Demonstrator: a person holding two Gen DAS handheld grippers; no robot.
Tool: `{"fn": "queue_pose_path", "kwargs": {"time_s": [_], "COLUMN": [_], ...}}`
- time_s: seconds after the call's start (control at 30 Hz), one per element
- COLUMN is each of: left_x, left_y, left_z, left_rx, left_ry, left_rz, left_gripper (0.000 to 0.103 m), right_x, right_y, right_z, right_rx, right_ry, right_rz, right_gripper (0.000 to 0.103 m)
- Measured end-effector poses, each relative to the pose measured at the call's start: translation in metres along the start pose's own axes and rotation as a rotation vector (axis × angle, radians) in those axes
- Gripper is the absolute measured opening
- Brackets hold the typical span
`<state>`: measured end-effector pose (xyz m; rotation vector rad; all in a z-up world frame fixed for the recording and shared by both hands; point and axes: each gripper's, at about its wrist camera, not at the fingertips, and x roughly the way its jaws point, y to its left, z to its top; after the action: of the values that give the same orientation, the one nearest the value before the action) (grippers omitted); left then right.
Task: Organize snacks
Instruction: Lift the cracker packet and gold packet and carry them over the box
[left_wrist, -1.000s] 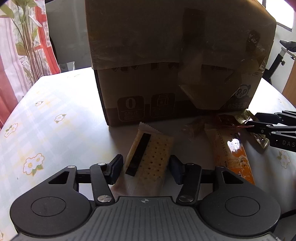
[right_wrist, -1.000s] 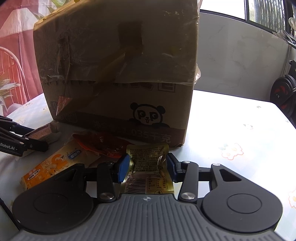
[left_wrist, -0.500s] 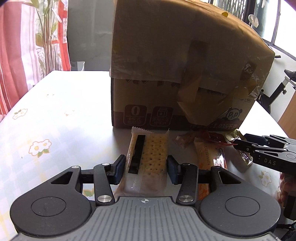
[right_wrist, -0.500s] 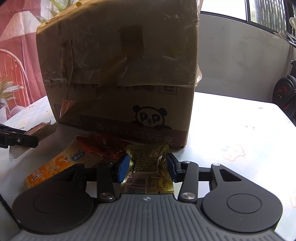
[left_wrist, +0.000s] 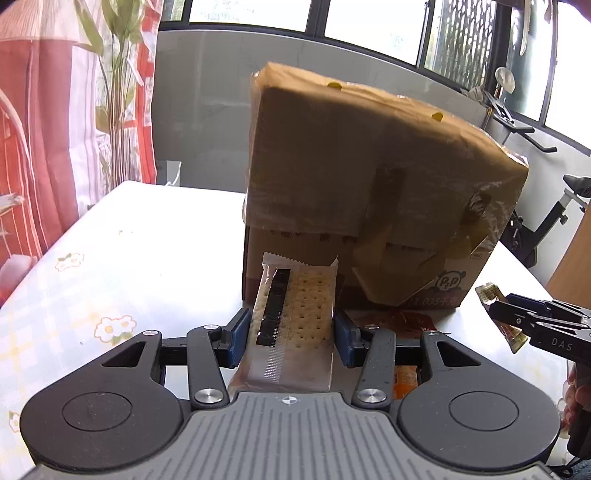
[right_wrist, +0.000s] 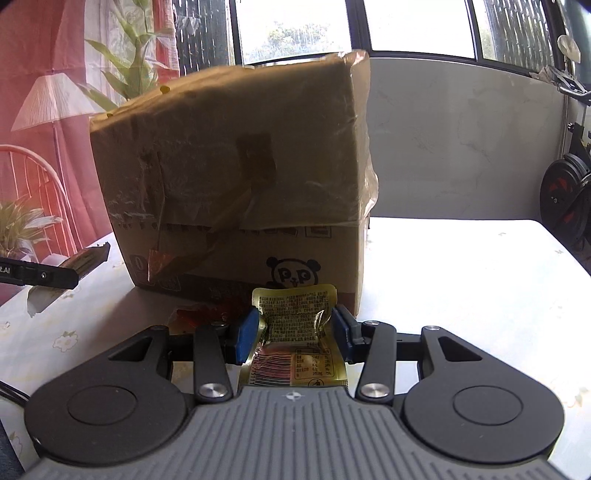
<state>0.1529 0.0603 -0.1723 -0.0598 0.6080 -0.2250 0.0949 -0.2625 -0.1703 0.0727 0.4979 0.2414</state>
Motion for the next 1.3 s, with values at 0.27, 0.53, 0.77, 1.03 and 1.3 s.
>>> {"fn": "queue_pose_path", "kwargs": {"time_s": [0.27,0.53,0.77,1.03,1.3], "left_x": [-0.037,-0.047,-0.009,0.075,0.113], "left_y": [-0.008,-0.031,-0.053,-0.075,-0.091], "left_z": [0.035,0.098,0.161,0.205,0.205], "left_rx": [0.037,0.108,0.169,0.141,0.178], "left_ry": [-0.166,-0.295,-0.282,-0.117,-0.017], "left_rz": [0.012,-0.019,-0.053,-0.008,0.030], "left_gripper": [0.050,0.050,0.050,0.050,0.050], "right_x": [-0.039,-0.054,-0.007,0.084,0.118], "right_y": [0.005,0.012,0.006,0.001,0.007], "right_z": [0.044,0.108,0.180,0.235,0.230], "right_rx": [-0.016,-0.045,0.020,0.026,0.004], "right_ry": [-0.156,-0.300,-0.245,-0.036,0.102], "right_rz": [0.039,0.106,0.163,0.059,0.000], "right_gripper": [0.046,0.046,0.046,0.046,0.046]}}
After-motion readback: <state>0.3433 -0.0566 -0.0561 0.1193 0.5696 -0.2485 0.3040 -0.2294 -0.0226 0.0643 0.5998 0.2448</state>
